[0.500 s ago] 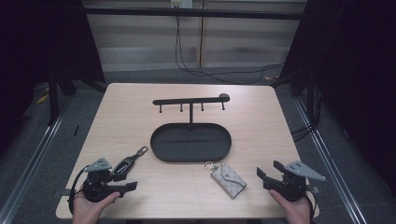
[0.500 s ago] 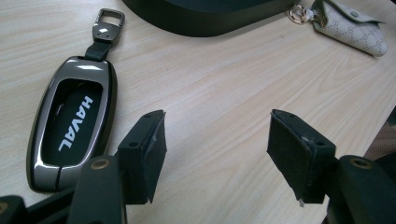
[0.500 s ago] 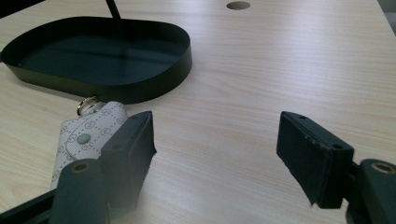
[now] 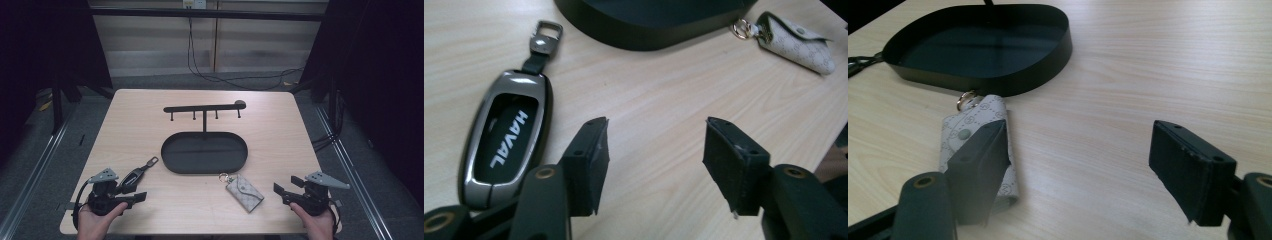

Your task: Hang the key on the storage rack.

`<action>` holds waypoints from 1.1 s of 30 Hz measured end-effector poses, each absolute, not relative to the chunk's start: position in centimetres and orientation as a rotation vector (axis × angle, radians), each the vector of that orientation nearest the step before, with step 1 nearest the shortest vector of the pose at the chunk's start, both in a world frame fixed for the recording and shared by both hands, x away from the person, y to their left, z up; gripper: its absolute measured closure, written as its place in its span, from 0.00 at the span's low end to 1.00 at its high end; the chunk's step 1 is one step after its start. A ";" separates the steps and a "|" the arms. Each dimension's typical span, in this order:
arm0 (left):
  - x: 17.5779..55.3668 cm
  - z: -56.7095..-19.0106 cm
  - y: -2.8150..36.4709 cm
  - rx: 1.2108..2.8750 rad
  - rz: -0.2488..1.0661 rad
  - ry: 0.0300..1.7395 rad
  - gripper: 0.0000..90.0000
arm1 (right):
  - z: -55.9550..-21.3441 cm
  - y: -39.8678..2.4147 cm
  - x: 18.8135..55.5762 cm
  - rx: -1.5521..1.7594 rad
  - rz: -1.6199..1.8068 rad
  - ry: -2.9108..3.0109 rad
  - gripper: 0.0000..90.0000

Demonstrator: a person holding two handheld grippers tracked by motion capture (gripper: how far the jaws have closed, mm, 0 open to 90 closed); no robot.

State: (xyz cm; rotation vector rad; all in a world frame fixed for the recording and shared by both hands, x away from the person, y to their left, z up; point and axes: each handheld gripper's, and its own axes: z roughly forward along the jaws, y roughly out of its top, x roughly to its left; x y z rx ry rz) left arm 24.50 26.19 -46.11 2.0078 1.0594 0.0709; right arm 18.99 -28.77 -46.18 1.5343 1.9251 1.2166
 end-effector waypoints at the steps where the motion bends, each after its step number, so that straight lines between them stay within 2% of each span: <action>1: 24.6 -46.1 26.2 2.006 0.061 1.060 0.48 | -46.2 -28.8 19.0 1.526 1.229 1.945 0.27; 6: 25.1 -45.8 26.5 2.009 0.067 1.058 0.51 | -46.2 -28.8 18.9 1.529 1.232 1.945 0.26; 8: 25.4 -45.6 26.6 2.009 0.080 1.084 0.58 | -46.3 -28.8 19.0 1.547 1.241 1.944 0.26; 13: 26.9 -44.7 26.8 2.030 0.108 1.107 0.62 | -46.4 -28.8 19.2 1.546 1.239 1.971 0.27; 33: 29.7 -43.6 24.8 2.159 0.167 1.108 0.61 | -46.4 -29.2 19.0 1.563 1.272 1.971 0.27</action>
